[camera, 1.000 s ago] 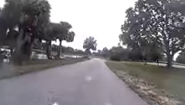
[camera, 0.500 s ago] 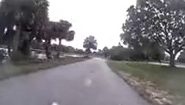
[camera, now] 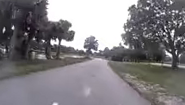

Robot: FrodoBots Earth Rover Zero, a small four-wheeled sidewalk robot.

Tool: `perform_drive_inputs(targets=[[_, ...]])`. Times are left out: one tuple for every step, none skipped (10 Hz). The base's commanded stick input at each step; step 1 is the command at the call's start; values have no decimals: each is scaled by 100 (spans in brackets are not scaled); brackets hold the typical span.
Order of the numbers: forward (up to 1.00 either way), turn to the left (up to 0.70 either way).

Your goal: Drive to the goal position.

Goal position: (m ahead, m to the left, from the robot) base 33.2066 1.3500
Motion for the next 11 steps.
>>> perform_drive_inputs(targets=[[85,-2],[85,0],[85,0],[85,0],[85,0],[85,0],[85,0],[85,0],[85,0],[85,0],[85,-6]])
